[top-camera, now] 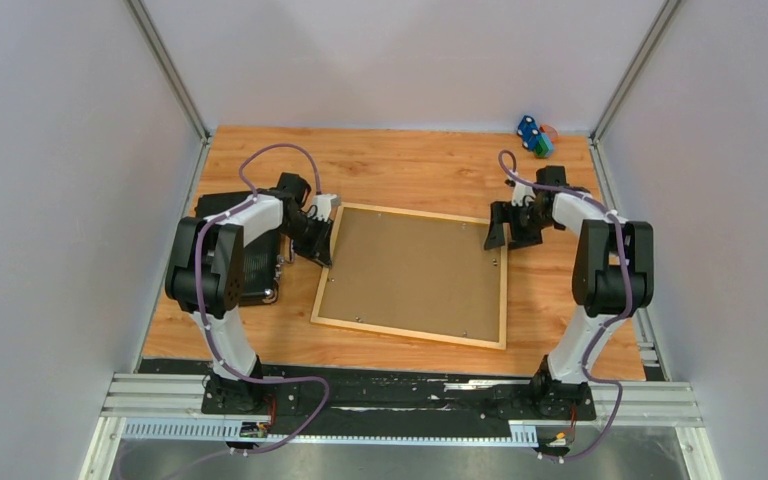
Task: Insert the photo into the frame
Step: Adjust the photo frame at the center of the board, then install the photo frame at the center of the board.
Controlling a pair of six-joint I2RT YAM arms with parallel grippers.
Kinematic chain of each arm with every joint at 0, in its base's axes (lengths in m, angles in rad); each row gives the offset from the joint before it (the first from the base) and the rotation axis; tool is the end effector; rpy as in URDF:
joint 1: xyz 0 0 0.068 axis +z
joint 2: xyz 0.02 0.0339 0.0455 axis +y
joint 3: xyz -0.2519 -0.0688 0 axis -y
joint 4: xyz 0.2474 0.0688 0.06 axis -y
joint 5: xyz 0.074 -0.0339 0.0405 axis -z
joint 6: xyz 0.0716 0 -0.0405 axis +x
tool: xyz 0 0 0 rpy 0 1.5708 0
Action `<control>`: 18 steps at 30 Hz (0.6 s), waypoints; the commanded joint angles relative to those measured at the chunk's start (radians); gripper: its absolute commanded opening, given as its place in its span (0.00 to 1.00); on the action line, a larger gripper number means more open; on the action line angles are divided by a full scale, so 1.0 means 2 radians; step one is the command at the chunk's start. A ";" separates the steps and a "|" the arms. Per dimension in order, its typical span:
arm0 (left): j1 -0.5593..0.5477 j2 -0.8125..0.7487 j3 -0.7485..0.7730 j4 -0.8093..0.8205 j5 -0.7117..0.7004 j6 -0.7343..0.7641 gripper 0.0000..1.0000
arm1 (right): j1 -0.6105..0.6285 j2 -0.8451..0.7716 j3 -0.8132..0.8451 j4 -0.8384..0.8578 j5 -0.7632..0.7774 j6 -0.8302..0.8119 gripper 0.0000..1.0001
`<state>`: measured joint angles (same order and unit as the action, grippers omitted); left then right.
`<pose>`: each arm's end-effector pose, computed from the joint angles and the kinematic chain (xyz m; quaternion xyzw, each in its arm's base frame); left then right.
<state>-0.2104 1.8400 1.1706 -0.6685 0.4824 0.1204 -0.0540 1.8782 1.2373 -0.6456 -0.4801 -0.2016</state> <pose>0.3353 -0.1056 0.1161 0.1862 0.9467 -0.2421 0.1020 0.3702 0.0131 0.1218 -0.1045 0.9564 0.2159 0.1665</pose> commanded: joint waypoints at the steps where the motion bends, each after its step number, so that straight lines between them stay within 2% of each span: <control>1: -0.009 -0.008 -0.013 -0.006 -0.009 0.011 0.00 | 0.000 -0.045 -0.038 0.006 0.026 -0.016 0.79; 8: -0.009 -0.009 -0.013 -0.004 -0.011 0.010 0.00 | 0.000 -0.089 -0.085 0.012 0.032 -0.017 0.74; 18: -0.009 -0.015 -0.013 -0.003 -0.012 0.008 0.00 | 0.018 -0.084 -0.093 0.031 0.060 -0.001 0.61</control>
<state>-0.2153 1.8355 1.1687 -0.6647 0.4683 0.1062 -0.0383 1.7340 1.0592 -0.6334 -0.4030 -0.2173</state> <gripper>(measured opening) 0.257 0.629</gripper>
